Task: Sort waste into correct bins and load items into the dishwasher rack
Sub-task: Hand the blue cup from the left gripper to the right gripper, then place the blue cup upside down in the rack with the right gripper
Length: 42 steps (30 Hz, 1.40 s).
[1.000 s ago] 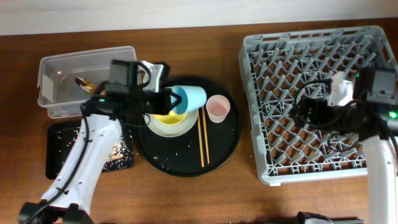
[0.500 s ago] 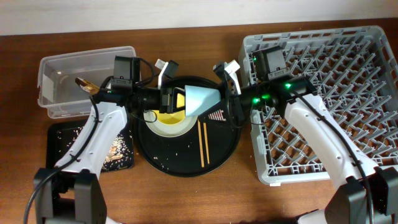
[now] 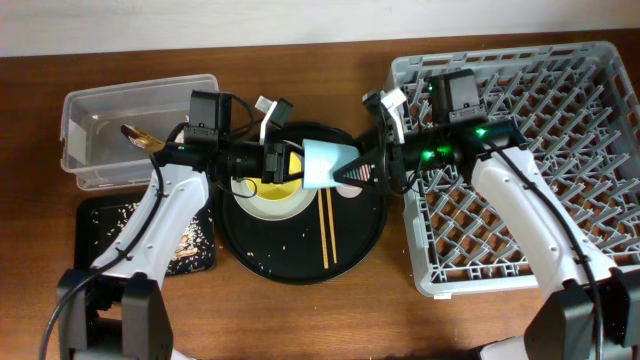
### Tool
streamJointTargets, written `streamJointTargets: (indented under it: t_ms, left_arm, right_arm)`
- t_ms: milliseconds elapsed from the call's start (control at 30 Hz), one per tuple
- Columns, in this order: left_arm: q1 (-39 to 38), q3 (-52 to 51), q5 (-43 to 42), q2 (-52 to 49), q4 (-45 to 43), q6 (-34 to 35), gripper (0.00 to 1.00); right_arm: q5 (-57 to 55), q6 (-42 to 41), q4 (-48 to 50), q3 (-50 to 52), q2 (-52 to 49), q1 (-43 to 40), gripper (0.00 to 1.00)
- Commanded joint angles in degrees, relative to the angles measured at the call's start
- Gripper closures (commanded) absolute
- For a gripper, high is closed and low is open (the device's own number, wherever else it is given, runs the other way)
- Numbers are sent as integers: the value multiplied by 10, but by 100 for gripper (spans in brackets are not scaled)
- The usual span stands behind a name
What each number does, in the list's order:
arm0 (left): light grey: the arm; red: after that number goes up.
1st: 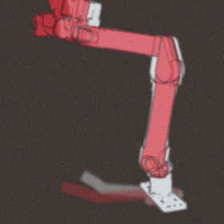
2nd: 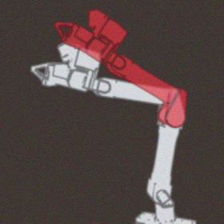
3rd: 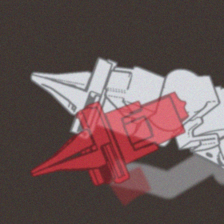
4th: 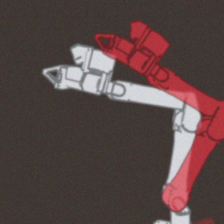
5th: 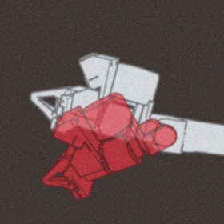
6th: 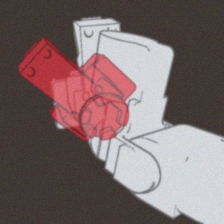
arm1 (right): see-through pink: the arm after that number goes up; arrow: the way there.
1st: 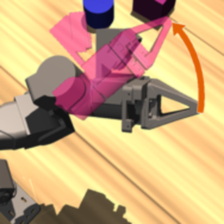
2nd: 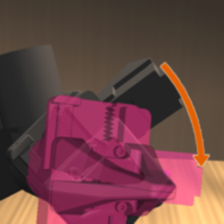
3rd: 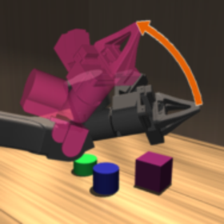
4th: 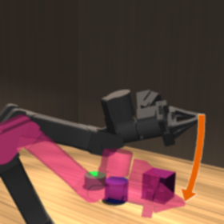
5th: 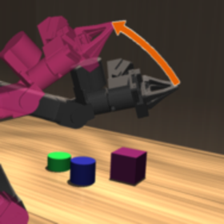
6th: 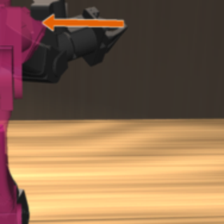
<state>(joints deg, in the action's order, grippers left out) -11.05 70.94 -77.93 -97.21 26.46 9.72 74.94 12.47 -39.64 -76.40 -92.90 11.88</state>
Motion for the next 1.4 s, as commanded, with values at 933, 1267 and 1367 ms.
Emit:
streamJointTargets:
  t_ms: [933,1267,1367]
  left_arm:
    - [87,2,626,111,226,-66,46]
    - [87,2,650,111,233,-66,46]
    - [87,2,649,111,234,-66,46]
  right_arm:
    - [-586,-43,-395,-197,1,-154,96]
    - [-797,-163,-389,-194,-15,-251,96]
    - [-797,-162,-382,-194,-60,-251,95]
